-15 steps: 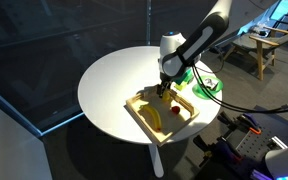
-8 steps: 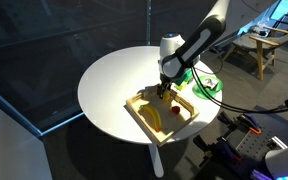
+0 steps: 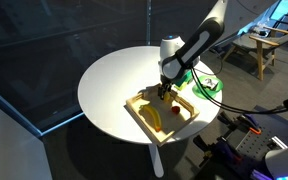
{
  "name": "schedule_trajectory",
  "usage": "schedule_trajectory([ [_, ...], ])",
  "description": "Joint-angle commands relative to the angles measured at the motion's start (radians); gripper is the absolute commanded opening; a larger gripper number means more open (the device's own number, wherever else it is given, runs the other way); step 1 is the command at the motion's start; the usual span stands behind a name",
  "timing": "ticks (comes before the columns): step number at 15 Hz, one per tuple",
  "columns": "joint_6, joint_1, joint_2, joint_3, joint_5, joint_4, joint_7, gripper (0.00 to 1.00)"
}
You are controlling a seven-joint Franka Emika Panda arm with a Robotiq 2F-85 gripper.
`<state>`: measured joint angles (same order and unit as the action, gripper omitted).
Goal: Remove the round yellow object from the wooden box and put it on the table
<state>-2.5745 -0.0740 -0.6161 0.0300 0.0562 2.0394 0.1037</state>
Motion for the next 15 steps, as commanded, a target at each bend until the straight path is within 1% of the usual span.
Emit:
schedule_trajectory([
  [1, 0.031, 0.001, -0.011, -0.004, 0.017, -0.029, -0.013, 0.58],
  [3, 0.037, -0.001, -0.006, -0.006, 0.018, -0.027, -0.017, 0.41],
  [10, 0.089, -0.011, 0.057, -0.013, 0.026, -0.002, -0.033, 0.40],
  [15, 0.147, -0.012, 0.123, -0.014, 0.028, 0.014, -0.042, 0.40],
])
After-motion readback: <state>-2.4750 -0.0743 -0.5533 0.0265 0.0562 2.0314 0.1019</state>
